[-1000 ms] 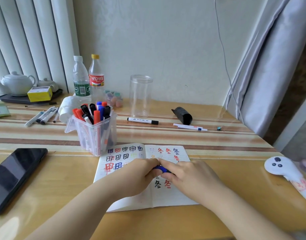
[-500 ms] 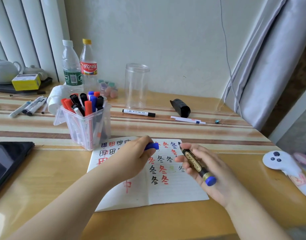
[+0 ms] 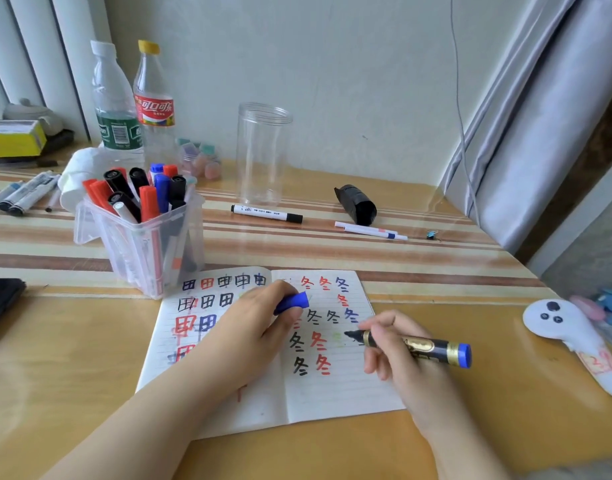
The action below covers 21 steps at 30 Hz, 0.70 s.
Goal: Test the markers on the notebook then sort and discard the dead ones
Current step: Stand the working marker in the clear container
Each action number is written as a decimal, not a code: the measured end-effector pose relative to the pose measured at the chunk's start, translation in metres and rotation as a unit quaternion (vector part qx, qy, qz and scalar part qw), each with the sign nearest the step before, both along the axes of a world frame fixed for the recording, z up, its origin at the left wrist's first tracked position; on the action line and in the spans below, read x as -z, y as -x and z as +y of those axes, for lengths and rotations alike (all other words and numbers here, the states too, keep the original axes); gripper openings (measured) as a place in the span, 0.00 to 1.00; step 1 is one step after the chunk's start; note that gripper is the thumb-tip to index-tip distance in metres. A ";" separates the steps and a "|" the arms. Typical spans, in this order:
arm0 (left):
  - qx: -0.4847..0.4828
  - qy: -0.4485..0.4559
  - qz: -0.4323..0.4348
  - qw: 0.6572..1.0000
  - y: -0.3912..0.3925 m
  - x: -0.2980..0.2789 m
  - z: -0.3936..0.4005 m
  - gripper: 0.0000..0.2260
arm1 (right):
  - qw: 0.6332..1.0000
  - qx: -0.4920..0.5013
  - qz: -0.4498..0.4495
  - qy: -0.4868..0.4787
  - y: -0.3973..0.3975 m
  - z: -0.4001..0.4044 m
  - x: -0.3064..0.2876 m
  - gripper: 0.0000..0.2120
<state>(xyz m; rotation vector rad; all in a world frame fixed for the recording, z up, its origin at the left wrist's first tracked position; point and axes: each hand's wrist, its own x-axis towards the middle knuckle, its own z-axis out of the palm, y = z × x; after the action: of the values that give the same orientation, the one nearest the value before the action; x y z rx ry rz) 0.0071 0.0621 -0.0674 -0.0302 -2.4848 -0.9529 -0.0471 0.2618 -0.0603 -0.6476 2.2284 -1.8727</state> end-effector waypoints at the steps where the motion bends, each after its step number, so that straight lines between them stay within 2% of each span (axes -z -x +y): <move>1: 0.000 0.000 -0.002 1.000 0.000 0.001 -0.001 0.07 | 1.000 0.014 0.014 -0.019 -0.001 0.000 -0.001 0.11; 6: 0.009 0.002 -0.023 1.000 0.002 0.005 -0.002 0.08 | 0.995 0.055 0.017 -0.078 -0.002 -0.001 0.002 0.11; 10: 0.009 0.011 -0.028 1.000 0.003 0.007 -0.002 0.08 | 0.989 0.061 0.065 -0.114 -0.002 -0.003 0.003 0.13; 15: 0.011 0.009 -0.026 1.000 0.004 0.009 -0.003 0.08 | 0.986 0.059 0.088 -0.130 -0.002 -0.005 0.004 0.14; 21: 0.009 0.004 -0.023 1.000 0.005 0.011 -0.004 0.07 | 0.986 0.043 0.075 -0.144 -0.001 -0.004 0.004 0.16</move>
<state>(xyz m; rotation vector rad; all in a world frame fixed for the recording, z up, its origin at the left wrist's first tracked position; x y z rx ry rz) 0.0020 0.0582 -0.0782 -0.0348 -2.5346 -0.9623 -0.0457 0.2578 -0.0641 -0.6692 2.5929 -1.5356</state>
